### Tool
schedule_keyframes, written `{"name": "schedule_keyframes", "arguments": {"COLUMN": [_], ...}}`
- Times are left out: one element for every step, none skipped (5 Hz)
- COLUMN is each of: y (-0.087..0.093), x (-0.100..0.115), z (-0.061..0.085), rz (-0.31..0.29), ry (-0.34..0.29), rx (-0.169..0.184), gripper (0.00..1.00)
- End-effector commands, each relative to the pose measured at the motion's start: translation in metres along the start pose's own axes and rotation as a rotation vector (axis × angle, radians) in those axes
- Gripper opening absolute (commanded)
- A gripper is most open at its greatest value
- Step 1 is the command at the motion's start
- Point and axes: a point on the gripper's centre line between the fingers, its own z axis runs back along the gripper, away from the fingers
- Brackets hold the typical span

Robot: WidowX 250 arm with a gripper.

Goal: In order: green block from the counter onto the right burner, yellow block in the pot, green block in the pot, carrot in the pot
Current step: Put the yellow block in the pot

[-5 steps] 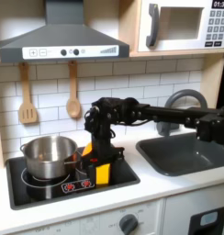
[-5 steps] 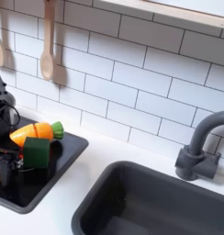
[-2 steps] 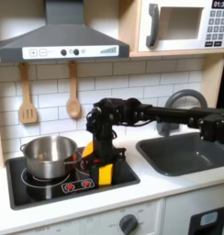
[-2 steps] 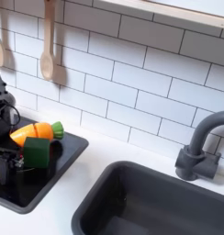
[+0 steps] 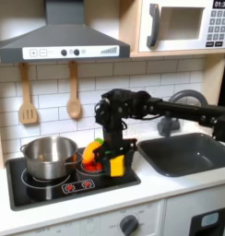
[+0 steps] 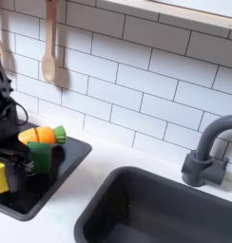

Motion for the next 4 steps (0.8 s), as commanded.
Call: {"name": "schedule_keyframes", "arguments": {"y": [0.025,0.034,0.049,0.053], "x": [0.02,0.028,0.044,0.054], "z": [0.028,0.035,0.044,0.052], "rz": [0.092,0.111,0.154,0.159], "ry": [-0.061,-0.074,-0.101,-0.128], "rx": [0.016,0.016,0.028,0.033], "gripper": [0.0,0.0,0.0,0.0]}}
